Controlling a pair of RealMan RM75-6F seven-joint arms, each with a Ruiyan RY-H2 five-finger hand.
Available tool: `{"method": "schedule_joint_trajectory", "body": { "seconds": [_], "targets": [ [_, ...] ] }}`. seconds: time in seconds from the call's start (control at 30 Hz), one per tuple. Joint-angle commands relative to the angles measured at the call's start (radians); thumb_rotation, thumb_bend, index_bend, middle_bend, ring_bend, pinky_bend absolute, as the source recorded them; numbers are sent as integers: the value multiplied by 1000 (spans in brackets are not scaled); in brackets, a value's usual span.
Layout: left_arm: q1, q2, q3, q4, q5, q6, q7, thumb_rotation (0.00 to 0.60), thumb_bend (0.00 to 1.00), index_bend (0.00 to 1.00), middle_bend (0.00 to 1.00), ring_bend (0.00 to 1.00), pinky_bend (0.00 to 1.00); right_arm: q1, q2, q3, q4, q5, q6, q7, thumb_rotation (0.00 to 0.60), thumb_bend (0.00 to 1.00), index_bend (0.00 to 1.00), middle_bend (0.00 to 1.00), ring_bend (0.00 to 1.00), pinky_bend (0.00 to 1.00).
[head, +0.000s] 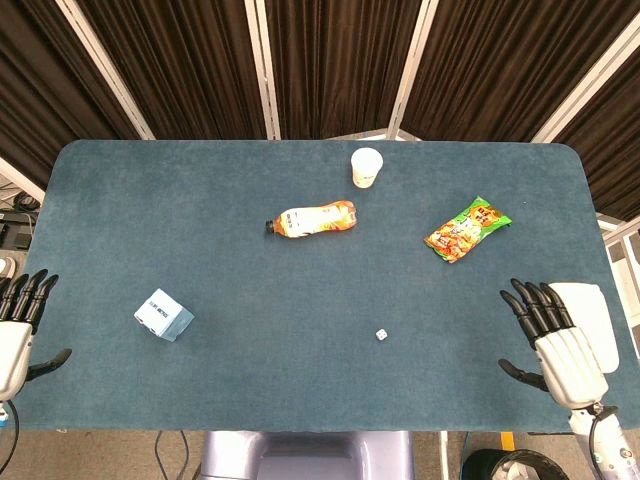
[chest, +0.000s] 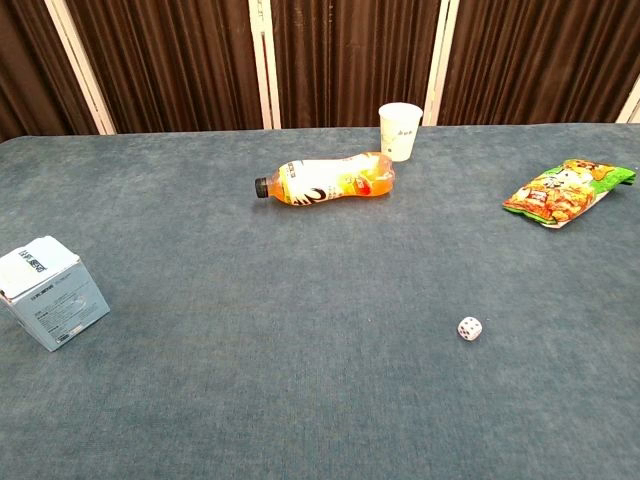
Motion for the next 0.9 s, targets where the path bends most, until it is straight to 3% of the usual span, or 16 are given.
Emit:
{"method": "schedule_joint_trajectory", "body": {
  "seconds": [0.03, 0.17, 0.23, 0.27, 0.33, 0.4, 0.53, 0.7, 0.9],
  "targets": [
    [0, -1, 0, 6, -3, -3, -10, 600, 0, 0, 0, 0, 0, -10, -7, 12, 10, 6, 8, 2, 600, 0, 43, 0, 0, 0],
    [2, 1, 0, 8, -1, 2, -17, 600, 0, 0, 0, 0, 0, -7, -11, 11, 13, 3, -13, 19, 600, 0, 43, 4, 0, 0],
    [5, 2, 1, 6, 2, 6, -15, 600, 0, 0, 0, 0, 0, -1, -16, 9, 19, -1, -33, 21, 600, 16, 43, 155, 97, 49],
    [6, 2, 2, 6, 3, 7, -14, 600, 0, 0, 0, 0, 0, 3, -21, 11, 23, -4, -41, 17, 600, 62, 43, 356, 280, 235],
    [7, 0, 1, 4, 2, 8, -10, 600, 0, 0, 0, 0, 0, 19, -37, 16, 34, -13, -65, 2, 600, 227, 43, 728, 694, 780],
    [5, -3, -1, 4, -3, 5, -8, 600, 0, 0, 0, 0, 0, 44, -48, 8, 35, -36, -106, 16, 600, 348, 54, 836, 821, 981],
    [-4, -12, -7, 10, -25, -15, 11, 600, 0, 0, 0, 0, 0, 116, -51, -15, 18, -59, -261, -9, 600, 453, 87, 886, 867, 1000],
    [-10, -21, -16, 13, -45, -24, 30, 600, 0, 0, 0, 0, 0, 199, -73, -28, -21, -61, -449, -91, 600, 456, 106, 886, 867, 1000],
    [-19, -30, -20, 20, -68, -45, 46, 600, 0, 0, 0, 0, 0, 250, -129, -6, -35, -7, -578, -183, 600, 455, 107, 886, 867, 1000]
  ]
}}
